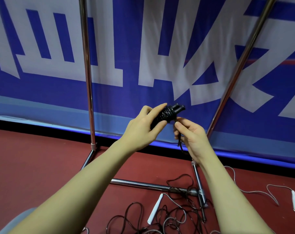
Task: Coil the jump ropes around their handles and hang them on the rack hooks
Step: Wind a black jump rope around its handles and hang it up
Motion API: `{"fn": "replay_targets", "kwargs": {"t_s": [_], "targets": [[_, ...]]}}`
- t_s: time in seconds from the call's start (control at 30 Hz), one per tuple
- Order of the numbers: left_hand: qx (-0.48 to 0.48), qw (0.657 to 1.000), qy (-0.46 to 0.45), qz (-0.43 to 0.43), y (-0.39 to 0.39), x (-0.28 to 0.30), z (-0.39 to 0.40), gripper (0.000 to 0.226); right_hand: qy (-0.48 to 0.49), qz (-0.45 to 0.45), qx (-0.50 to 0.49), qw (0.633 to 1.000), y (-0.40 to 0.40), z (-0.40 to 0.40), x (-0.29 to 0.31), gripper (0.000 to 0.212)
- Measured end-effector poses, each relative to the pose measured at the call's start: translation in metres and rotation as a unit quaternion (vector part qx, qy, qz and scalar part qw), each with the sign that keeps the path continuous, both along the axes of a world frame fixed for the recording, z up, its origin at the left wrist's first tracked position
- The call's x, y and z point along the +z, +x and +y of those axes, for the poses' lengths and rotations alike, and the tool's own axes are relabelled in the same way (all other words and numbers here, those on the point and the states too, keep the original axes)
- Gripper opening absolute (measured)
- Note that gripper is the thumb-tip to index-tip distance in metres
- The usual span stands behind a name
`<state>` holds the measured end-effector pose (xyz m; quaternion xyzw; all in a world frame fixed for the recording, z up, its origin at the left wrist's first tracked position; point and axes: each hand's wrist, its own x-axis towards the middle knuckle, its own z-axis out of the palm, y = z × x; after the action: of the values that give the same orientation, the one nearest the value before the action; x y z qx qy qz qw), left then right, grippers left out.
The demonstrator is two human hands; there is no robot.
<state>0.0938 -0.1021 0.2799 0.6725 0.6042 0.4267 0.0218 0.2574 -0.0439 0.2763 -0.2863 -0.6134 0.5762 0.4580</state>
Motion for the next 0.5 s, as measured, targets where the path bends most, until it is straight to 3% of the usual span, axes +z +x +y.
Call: {"fn": "replay_targets", "kwargs": {"t_s": [0.1,0.3,0.5], "targets": [[-0.018,1.0,-0.01,-0.017,0.002,0.0021,-0.0001,0.075,0.012,0.016,0.019,1.0,0.0012,-0.0011,0.0001,0.022],[-0.014,1.0,0.003,-0.022,0.0012,-0.0031,0.0027,0.045,-0.008,0.03,-0.001,1.0,-0.0014,-0.0023,0.0026,0.018],[0.043,0.998,0.012,-0.039,0.0053,-0.0053,0.006,0.043,-0.025,-0.007,-0.022,0.999,-0.0009,0.0001,-0.0008,0.011]]}}
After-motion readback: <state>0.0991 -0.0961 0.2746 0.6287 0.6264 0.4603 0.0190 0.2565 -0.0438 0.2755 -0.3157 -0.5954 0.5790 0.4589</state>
